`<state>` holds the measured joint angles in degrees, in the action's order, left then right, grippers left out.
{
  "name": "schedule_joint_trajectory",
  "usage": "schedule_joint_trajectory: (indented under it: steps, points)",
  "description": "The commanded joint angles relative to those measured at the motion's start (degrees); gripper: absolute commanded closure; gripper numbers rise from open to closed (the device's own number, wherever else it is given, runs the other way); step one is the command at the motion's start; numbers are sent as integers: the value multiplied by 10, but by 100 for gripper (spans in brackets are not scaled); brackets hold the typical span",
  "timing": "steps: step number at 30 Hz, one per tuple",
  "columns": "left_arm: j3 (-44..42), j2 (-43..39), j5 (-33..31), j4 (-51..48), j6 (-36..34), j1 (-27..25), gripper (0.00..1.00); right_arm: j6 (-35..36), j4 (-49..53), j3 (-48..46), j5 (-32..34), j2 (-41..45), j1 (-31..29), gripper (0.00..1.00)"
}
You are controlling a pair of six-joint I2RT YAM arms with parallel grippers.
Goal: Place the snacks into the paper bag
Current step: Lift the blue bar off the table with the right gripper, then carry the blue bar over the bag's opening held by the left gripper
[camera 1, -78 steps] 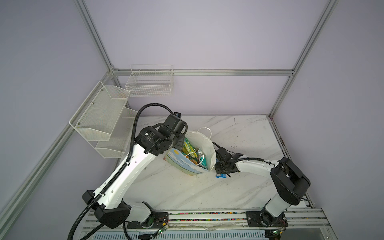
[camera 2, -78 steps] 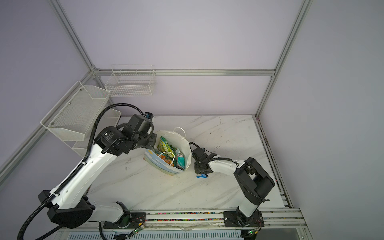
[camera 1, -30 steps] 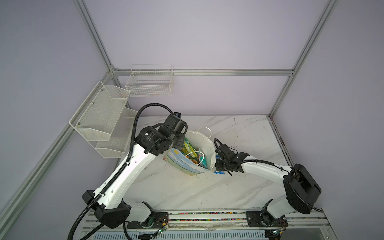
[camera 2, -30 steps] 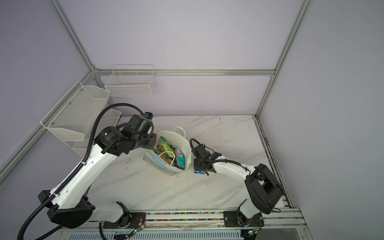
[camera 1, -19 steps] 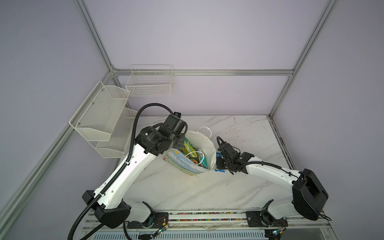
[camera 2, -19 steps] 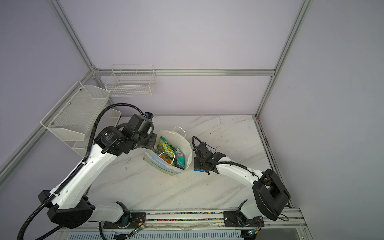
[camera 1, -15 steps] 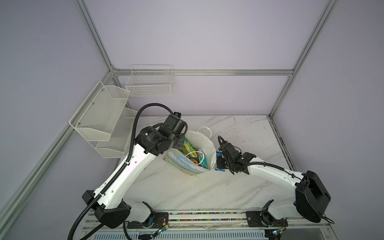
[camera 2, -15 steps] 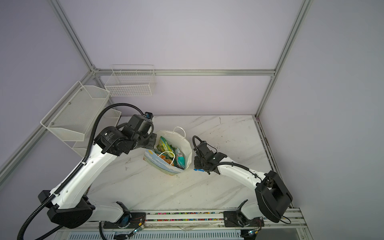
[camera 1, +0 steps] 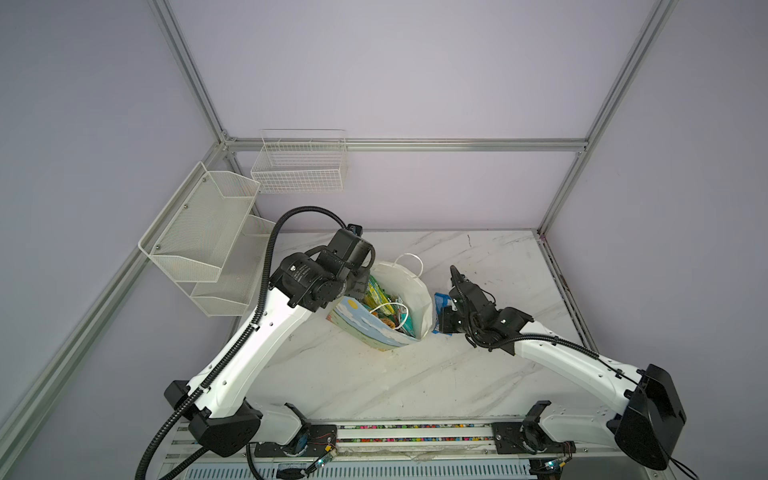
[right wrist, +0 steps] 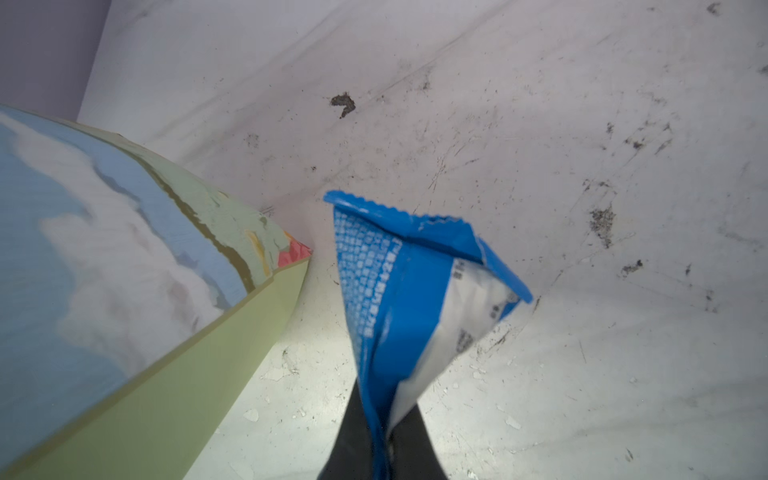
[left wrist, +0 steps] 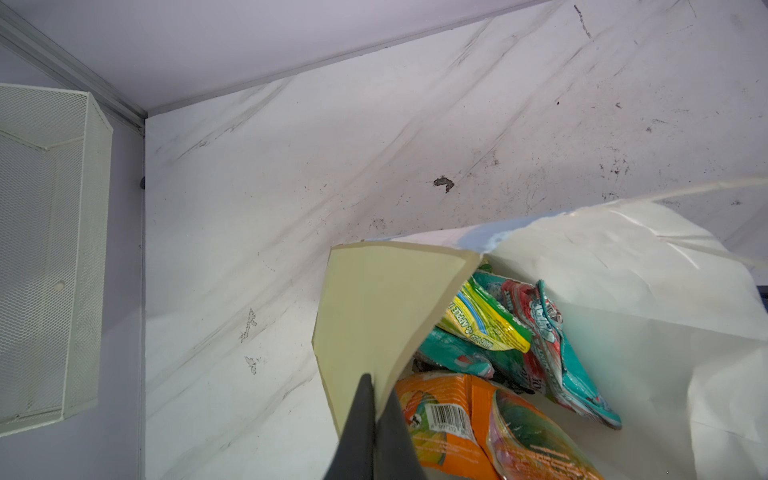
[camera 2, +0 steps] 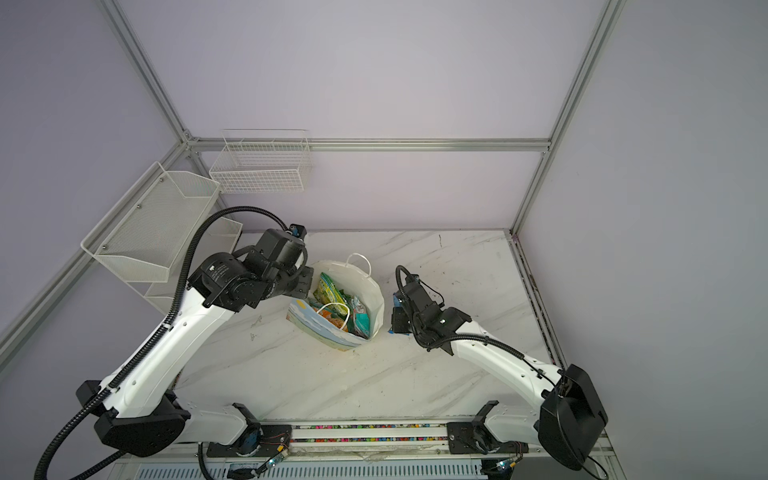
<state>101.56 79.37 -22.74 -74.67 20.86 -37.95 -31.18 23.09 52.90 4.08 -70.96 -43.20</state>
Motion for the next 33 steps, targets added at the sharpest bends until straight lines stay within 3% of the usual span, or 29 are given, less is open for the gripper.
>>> schedule_joint_trajectory:
  steps: [1, 11, 18, 33]
  points:
    - [4, -14, -10, 29, 2, 1, 100, 7, -9, -3, 7, 31, -4, 100]
    - [4, -14, -9, 29, 3, 1, 100, 16, -43, -11, 16, 129, -4, 100]
    - [6, -11, -6, 28, 3, 1, 100, 42, -121, -44, -43, 217, -4, 100]
    - [11, -9, -5, 28, 4, -1, 100, 86, -189, -51, -133, 273, -3, 100]
